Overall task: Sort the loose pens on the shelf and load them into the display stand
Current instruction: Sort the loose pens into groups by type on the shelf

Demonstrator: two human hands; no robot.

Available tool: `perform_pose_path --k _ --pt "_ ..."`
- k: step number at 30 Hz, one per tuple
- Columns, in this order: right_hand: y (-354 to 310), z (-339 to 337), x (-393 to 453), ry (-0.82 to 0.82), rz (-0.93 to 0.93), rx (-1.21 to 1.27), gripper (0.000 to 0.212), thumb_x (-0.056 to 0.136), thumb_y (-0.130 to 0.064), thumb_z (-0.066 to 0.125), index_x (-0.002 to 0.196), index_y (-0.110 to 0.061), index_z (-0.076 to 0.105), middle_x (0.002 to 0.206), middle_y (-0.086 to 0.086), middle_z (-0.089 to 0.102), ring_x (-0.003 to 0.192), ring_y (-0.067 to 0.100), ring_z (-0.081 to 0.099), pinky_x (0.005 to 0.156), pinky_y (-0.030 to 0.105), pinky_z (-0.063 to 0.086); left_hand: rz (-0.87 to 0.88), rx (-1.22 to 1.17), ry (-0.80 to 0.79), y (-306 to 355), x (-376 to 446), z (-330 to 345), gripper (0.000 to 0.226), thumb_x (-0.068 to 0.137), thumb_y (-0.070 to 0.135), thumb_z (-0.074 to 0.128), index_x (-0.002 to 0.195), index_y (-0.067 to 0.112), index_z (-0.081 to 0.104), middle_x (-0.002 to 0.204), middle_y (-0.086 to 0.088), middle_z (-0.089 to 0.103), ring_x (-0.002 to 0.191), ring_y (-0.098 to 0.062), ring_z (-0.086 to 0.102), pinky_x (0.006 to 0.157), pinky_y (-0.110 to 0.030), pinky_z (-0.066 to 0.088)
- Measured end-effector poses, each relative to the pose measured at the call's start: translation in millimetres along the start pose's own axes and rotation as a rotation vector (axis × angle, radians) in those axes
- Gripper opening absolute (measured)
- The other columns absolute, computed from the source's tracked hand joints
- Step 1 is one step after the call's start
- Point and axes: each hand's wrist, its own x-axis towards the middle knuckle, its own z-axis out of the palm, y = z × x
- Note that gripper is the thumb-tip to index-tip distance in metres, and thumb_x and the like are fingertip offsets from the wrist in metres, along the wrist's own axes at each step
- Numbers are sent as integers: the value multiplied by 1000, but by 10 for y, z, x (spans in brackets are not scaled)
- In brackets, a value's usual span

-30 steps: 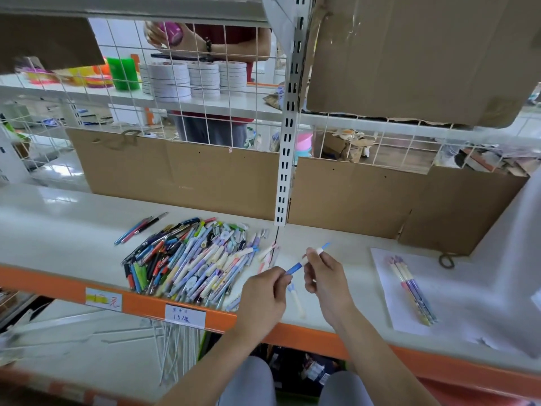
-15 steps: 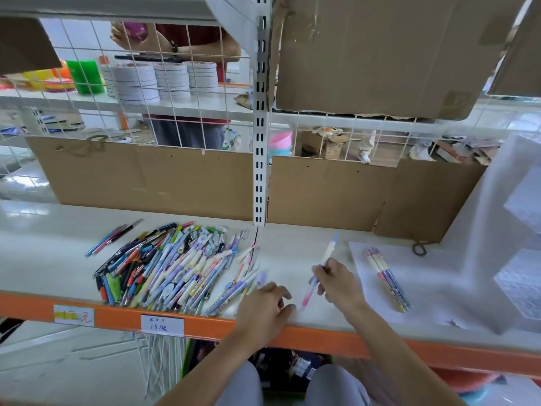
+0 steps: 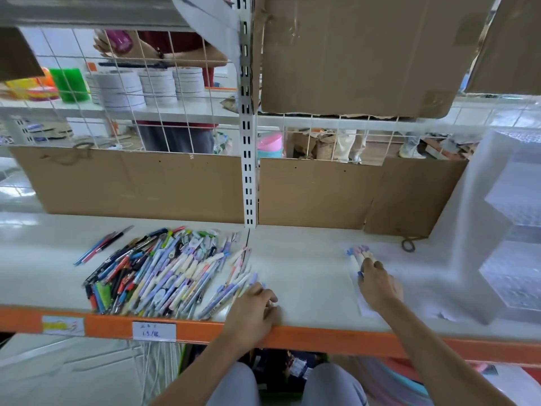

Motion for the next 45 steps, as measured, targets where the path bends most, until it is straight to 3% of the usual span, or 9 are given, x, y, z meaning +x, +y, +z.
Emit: perform_pose_path --k 9,15,18,20,24,30,38,41,45 --pt "-157 -36 -29 66 -43 103 26 93 -5 40 117 -11 48 125 11 45 100 33 59 67 33 43 -30 -5 92 -123 -162 -48 18 96 31 46 103 19 59 104 8 48 88 -9 55 73 -26 43" --pt "-901 65 -377 -62 -358 376 15 95 -23 47 100 -14 59 101 1 58 95 20 58 71 25 39 -90 1 211 -320 -246 -159 5 88 15 58 92 16 61 96 5 52 79 -12 56 66 -23 43" --pt "-1217 98 -548 -162 -428 395 25 93 -39 52 103 -16 57 90 -3 55 85 13 53 72 25 41 -154 32 295 -428 -278 -249 9 82 15 65 90 13 60 92 0 52 76 -16 55 63 -28 47" --pt "-1329 138 -621 -238 -438 319 34 91 -44 53 109 -16 52 98 -1 57 93 17 55 76 28 42 -220 84 319 -503 -289 -313 17 82 22 66 95 13 59 95 -2 53 80 -20 56 63 -29 45" --pt "-1350 281 -734 -216 -373 309 23 92 -35 49 107 -17 49 107 1 60 98 21 57 76 29 42 -299 173 202 -637 -294 -338 29 91 35 55 113 15 54 107 -1 53 96 -18 54 76 -27 45" --pt "-1292 349 -768 -139 -276 422 16 94 -36 49 92 -21 54 96 -4 47 81 15 51 71 25 37 -316 201 180 -612 -164 -351 28 95 39 49 112 17 53 108 2 54 98 -14 53 66 -20 37" --pt "-1158 281 -696 -193 -41 971 16 88 -29 63 90 -13 62 80 -2 60 69 11 55 52 10 39 -338 134 248 -612 -173 -361 18 93 27 55 107 19 48 104 0 44 69 -12 47 47 -17 30" --pt "-1159 254 -702 -222 -22 1035 16 88 -25 63 89 -10 59 80 3 59 64 9 53 47 6 38 -332 202 200 -602 -182 -366 16 94 34 51 104 22 53 102 3 36 75 -10 48 54 -18 38" --pt "-1149 272 -695 -243 -24 1060 18 90 -24 59 78 -10 55 69 1 60 57 12 48 53 20 38 -329 240 169 -574 -155 -376 20 93 37 52 101 19 57 102 3 36 83 -10 49 63 -18 40"
